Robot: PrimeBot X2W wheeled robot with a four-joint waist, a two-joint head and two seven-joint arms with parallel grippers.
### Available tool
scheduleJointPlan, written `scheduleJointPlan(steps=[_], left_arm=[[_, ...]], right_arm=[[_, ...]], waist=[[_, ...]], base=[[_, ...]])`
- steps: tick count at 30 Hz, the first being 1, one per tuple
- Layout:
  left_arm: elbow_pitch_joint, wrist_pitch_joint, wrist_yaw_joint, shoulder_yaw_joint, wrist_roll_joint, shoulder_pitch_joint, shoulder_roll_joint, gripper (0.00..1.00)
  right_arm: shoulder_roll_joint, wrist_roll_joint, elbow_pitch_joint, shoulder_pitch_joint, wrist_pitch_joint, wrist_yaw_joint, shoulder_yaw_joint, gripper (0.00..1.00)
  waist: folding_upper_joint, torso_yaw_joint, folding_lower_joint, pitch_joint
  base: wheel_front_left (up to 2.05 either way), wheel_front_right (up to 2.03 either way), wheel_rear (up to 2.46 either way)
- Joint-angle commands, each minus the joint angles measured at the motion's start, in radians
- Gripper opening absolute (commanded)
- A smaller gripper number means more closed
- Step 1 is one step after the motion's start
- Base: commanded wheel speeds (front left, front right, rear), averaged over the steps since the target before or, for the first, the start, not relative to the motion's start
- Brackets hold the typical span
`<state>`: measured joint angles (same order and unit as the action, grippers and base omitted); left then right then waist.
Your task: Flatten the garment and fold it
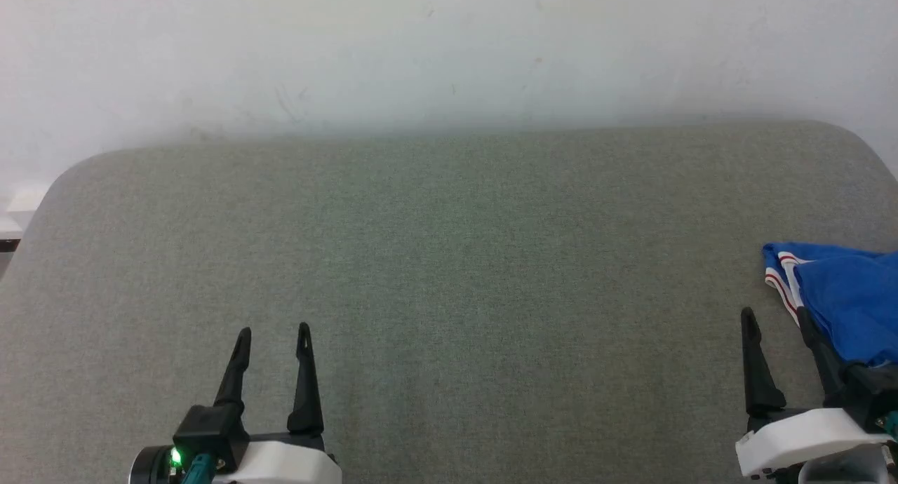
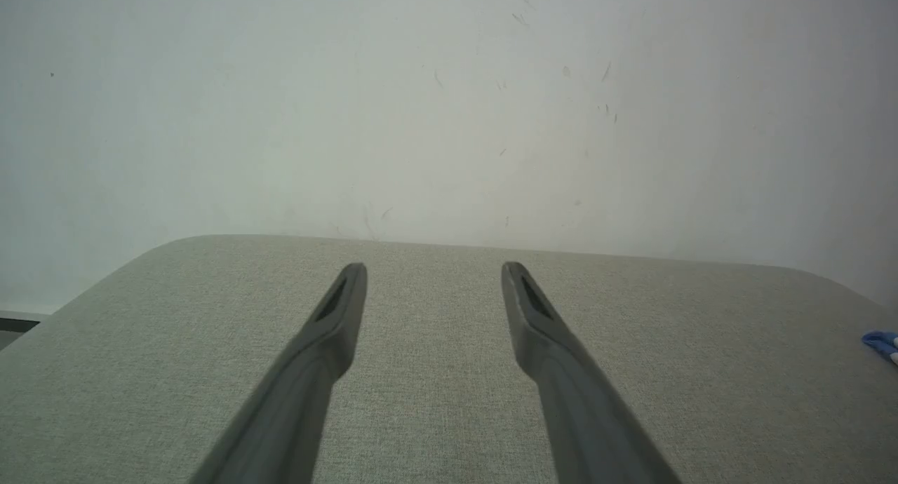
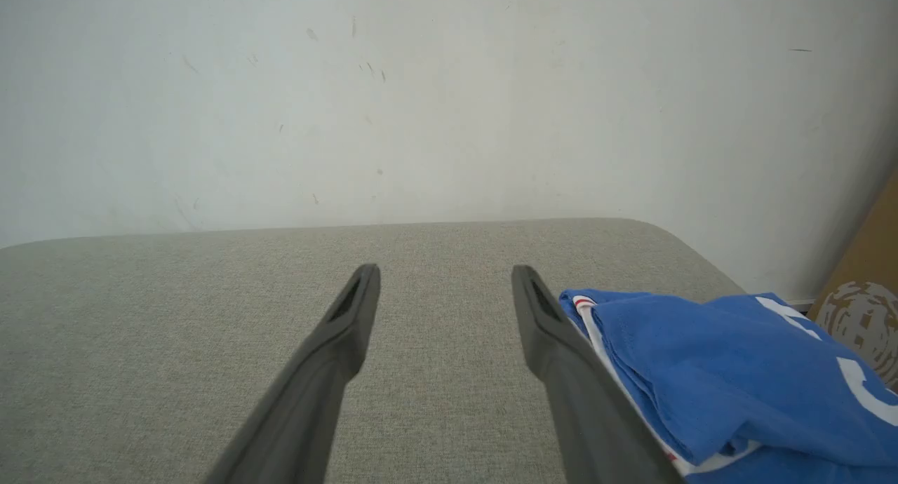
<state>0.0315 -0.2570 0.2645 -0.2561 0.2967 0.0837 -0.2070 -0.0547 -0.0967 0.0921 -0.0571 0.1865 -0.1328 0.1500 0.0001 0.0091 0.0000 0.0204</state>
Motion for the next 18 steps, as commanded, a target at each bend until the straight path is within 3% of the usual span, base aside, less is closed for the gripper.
scheduleJointPlan(steps=[1, 18], left_arm=[[0.000, 0.000, 0.000, 0.002, -0.001, 0.000, 0.001, 0.00], [-0.003, 0.027, -0.026, 0.025, -0.031, -0.009, 0.017, 0.00]], right_arm=[[0.000, 0.000, 0.000, 0.000, 0.000, 0.000, 0.000, 0.00], [0.000, 0.010, -0.009, 0.006, -0.020, 0.000, -0.012, 0.00]], waist=[[-0.0001, 0.000, 0.0000, 0.000], [-0.0001, -0.002, 0.0000, -0.003]], base=[[0.00, 0.00, 0.00], [0.00, 0.00, 0.00]])
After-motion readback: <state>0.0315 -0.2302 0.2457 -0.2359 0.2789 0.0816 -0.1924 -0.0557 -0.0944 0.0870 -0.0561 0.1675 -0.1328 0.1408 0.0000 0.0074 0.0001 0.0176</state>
